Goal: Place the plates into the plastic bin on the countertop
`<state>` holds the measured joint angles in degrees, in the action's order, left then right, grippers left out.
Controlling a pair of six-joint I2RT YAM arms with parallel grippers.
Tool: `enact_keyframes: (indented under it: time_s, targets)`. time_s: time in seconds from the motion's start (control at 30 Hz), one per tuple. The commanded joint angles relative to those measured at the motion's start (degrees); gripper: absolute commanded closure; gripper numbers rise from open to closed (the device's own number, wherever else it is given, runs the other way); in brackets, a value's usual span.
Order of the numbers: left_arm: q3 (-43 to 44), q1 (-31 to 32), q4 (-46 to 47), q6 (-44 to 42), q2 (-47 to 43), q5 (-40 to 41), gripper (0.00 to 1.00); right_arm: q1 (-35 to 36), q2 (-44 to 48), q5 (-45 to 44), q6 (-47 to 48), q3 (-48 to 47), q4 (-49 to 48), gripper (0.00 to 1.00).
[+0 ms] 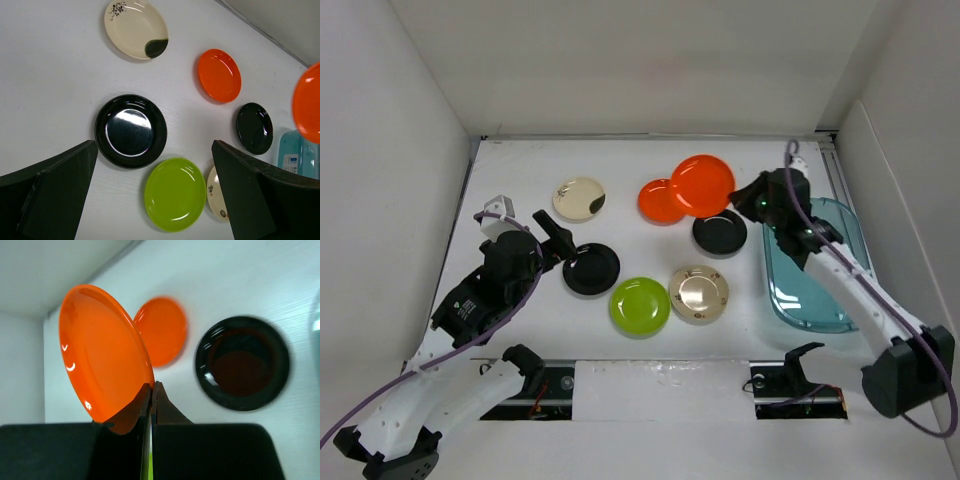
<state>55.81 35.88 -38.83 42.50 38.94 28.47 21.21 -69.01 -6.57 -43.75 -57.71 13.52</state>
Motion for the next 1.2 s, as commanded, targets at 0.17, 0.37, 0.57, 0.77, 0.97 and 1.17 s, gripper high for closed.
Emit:
enact_keyframes:
  time_s: [0.17,0.37,0.57,0.77,0.97,1.17]
  targets:
    - [-1.2,-0.4,2.8,-1.7,-0.3,-1.1,0.00,-23.0,16.4,-5.6,-9.0,12.6,4.4,1.00]
    - [-1.2,-0.4,2.8,-2.3,0.3,-1.8,0.00,-36.1,16.5,-5.6,-12.0,18.2,4.7,1.00]
    - [-1.2,-0.4,3.4,-2.3,-1.5,-1.8,0.00,-39.0,12.7,-6.9,-12.0,20.0,3.5,1.00]
    - [-1.2,-0.4,3.4,-2.9,-1.5,-1.8,0.00,-39.7,9.4,-6.9,-12.0,19.5,2.9,0.94]
    - [-1.2,-0.4,3.4,-2.9,-1.5,-1.8,0.00,-39.7,11.7,-5.6,-12.0,19.5,3.6,0.38]
    - [-1.2,-0.4,3.4,-2.9,-1.5,-1.8,0.00,-39.7,17.8,-2.8,-10.9,18.6,5.9,0.34]
